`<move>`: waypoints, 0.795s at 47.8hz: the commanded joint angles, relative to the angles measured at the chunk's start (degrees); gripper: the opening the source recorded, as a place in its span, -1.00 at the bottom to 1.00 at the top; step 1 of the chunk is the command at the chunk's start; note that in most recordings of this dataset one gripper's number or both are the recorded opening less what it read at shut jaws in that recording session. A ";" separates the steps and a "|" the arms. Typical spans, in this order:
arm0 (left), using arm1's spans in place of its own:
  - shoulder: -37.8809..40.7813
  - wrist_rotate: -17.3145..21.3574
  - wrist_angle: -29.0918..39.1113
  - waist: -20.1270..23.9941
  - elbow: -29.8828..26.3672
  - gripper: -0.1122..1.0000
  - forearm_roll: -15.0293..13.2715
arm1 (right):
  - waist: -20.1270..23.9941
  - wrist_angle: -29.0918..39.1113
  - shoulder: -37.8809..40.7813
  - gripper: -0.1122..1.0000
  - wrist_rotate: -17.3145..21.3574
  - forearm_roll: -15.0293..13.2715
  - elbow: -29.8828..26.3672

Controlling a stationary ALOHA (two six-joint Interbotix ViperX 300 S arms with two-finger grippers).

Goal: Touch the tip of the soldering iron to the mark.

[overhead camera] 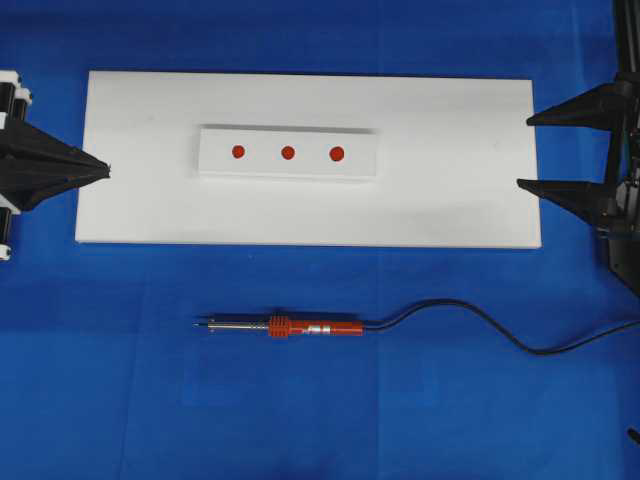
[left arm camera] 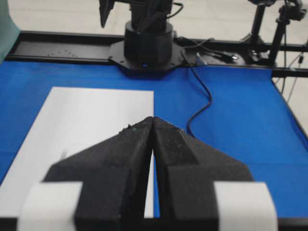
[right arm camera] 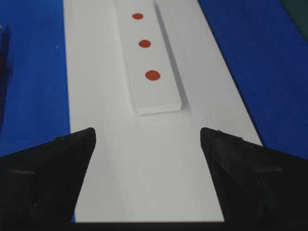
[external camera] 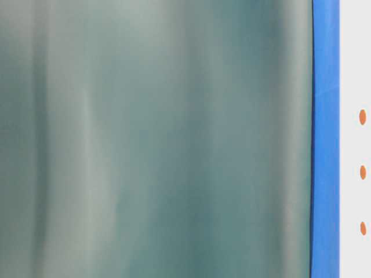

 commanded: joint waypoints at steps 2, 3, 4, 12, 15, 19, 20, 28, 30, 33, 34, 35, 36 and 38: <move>0.62 0.00 -0.26 -0.09 -0.53 -0.80 0.09 | 0.09 -0.97 0.53 0.64 0.09 0.09 -0.70; 0.53 0.09 -0.26 0.00 -0.53 -0.80 0.09 | 0.09 -0.97 0.53 0.64 0.09 0.09 -0.70; 0.62 0.09 -0.26 -0.09 -0.53 -0.80 0.09 | 0.09 -1.05 0.53 0.64 0.09 0.09 -0.70; 0.62 0.09 -0.26 0.00 -0.35 -0.80 0.09 | 0.09 -1.49 0.53 0.64 0.09 0.09 -0.62; 0.62 0.09 -0.26 0.00 -0.26 -0.80 0.09 | 0.09 -1.49 0.53 0.64 0.09 0.09 -0.62; 0.62 0.09 -0.26 0.00 -0.26 -0.80 0.09 | 0.09 -1.49 0.62 0.64 0.18 0.09 -0.62; 0.62 0.09 -0.26 0.00 -0.26 -0.80 0.09 | 0.09 -1.49 0.53 0.64 0.18 0.09 -0.70; 0.62 0.09 -0.26 -0.09 -0.26 -0.80 0.09 | 0.09 -1.49 0.62 0.64 0.18 0.18 -0.62; 0.53 0.09 -0.26 -0.09 -0.26 -0.80 0.09 | 0.18 -1.49 0.62 0.64 0.18 0.26 -0.62; 0.62 0.09 -0.26 0.00 -0.26 -0.80 0.09 | 0.35 -1.49 0.62 0.64 0.18 0.26 -0.62; 0.62 0.09 -0.26 0.00 -0.26 -0.80 0.09 | 0.44 -1.49 0.62 0.64 0.18 0.35 -0.62; 0.53 0.09 -0.26 -0.09 -0.26 -0.80 0.09 | 0.53 -1.58 0.62 0.64 0.18 0.35 -0.70; 0.62 0.18 -0.26 0.00 -0.26 -0.80 0.09 | 0.70 -1.58 0.62 0.64 0.18 0.44 -0.62; 0.62 0.26 -0.26 0.00 -0.26 -0.80 0.09 | 0.88 -1.67 0.62 0.64 0.18 0.53 -0.62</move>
